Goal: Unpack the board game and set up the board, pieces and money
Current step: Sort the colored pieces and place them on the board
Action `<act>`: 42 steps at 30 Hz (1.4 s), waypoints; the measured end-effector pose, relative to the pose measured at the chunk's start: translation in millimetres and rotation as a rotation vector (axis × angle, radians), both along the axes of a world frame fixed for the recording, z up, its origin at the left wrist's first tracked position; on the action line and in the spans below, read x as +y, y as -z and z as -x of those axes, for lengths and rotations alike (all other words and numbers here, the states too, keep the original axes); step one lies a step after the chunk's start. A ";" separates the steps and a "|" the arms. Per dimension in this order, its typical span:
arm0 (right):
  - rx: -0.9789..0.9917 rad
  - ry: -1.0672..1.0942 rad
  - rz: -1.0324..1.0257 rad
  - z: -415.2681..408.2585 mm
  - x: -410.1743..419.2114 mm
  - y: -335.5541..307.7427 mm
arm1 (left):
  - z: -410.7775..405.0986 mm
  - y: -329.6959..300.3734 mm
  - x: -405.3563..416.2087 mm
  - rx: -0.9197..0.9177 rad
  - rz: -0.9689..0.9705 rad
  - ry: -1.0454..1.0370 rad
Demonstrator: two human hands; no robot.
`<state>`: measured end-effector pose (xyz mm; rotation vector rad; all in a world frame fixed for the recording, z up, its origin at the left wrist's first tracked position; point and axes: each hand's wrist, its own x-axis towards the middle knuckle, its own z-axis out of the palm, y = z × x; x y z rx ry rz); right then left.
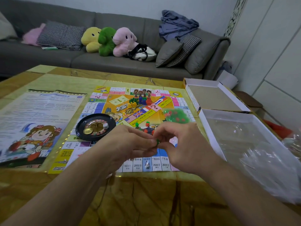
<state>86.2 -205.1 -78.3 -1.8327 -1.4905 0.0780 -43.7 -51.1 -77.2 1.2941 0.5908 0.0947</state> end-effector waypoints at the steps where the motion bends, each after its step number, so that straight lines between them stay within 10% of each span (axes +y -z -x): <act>1: -0.018 -0.013 0.007 0.4 1.0 1.3 | 0.7 -0.8 2.1 0.012 -0.010 0.024; 10: 0.262 0.175 -0.041 -14.8 10.2 11.4 | -6.0 6.3 14.4 -0.011 0.031 -0.070; 21: -0.134 0.314 0.443 -33.5 28.4 41.9 | -8.7 21.4 42.7 0.035 -0.114 -0.244; 30: -0.121 0.332 0.376 -33.6 34.1 51.5 | -9.0 27.1 52.5 0.017 -0.187 -0.251; 38: -0.077 0.317 0.277 -32.0 31.2 50.0 | -10.5 33.9 47.7 0.311 -1.156 -0.085; 42: -0.075 0.297 0.260 -29.2 27.2 47.9 | -10.6 34.4 42.4 0.428 -1.329 0.087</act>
